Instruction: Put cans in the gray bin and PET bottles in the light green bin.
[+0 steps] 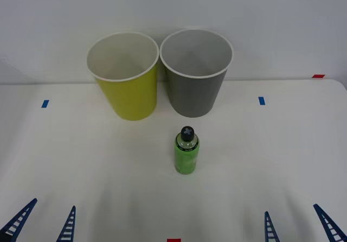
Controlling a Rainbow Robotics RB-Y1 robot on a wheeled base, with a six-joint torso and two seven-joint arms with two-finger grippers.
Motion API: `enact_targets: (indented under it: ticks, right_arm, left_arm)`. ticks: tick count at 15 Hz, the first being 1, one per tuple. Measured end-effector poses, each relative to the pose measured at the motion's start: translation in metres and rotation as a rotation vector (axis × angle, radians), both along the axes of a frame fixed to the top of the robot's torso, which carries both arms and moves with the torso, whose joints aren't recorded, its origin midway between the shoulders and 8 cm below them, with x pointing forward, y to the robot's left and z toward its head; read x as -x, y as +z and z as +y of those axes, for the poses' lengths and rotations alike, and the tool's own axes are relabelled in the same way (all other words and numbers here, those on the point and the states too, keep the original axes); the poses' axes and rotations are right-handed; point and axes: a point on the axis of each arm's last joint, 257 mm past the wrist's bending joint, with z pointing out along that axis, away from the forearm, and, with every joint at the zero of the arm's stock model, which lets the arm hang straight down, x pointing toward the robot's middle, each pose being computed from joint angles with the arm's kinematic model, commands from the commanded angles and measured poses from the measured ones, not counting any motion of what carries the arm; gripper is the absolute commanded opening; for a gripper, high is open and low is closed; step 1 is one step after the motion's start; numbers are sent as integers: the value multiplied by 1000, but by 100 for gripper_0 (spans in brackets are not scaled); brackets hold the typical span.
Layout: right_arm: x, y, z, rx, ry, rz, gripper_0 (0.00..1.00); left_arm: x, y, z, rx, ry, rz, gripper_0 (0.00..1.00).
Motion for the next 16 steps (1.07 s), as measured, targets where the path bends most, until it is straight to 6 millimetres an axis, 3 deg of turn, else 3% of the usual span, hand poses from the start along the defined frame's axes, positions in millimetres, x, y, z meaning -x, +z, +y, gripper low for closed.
enact_targets:
  ticks: [16]
  right_arm:
    - [0,0,0,0,0,0,100]
  left_arm:
    - [0,0,0,0,0,0,79]
